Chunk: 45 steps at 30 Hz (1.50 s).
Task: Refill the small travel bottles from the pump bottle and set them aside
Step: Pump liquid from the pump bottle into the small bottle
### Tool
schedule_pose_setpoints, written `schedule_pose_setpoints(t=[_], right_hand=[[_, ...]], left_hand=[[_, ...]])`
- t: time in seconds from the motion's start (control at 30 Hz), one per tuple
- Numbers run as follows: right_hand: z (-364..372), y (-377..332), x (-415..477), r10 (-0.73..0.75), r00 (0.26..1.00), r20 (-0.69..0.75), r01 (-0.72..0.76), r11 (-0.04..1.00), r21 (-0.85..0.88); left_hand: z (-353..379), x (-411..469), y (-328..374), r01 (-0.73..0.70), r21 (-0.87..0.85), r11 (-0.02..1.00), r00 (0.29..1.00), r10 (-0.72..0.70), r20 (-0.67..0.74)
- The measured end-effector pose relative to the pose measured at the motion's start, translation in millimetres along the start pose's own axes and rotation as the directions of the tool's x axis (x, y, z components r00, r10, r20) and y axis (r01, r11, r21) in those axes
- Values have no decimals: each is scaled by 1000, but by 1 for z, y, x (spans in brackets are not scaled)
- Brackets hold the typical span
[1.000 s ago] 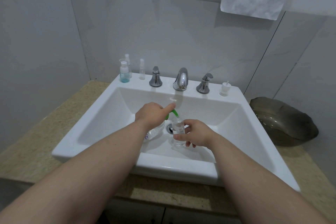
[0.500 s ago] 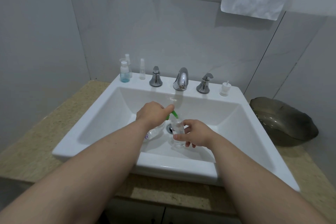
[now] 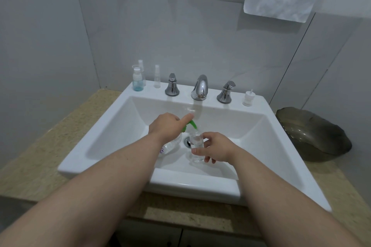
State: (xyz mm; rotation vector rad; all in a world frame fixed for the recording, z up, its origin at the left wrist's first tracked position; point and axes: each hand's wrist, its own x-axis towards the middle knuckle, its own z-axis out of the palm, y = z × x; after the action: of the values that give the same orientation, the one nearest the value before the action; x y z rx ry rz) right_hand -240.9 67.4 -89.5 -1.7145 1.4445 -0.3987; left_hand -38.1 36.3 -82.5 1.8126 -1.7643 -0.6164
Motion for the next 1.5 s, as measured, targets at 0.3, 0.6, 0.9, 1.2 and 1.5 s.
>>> schedule_pose_setpoints(t=[0.3, 0.6, 0.9, 1.2, 1.5], right_hand=[[0, 1, 1, -11, 1000, -9, 11, 1000, 14], [0, 1, 1, -14, 1000, -13, 14, 999, 43], [0, 0, 0, -3, 1000, 1, 3, 1000, 22], [1, 0, 0, 11, 1000, 6, -10, 1000, -23], [0, -2, -2, 17, 1000, 14, -16, 999, -41]], left_hand=[[-1, -1, -2, -6, -18, 1000, 1000, 6, 7], [-1, -1, 6, 36, 35, 999, 999, -36, 5], [3, 3, 5, 47, 23, 999, 999, -48, 7], [1, 0, 7, 51, 6, 999, 999, -51, 17], [-1, -3, 6, 37, 2, 999, 999, -37, 5]])
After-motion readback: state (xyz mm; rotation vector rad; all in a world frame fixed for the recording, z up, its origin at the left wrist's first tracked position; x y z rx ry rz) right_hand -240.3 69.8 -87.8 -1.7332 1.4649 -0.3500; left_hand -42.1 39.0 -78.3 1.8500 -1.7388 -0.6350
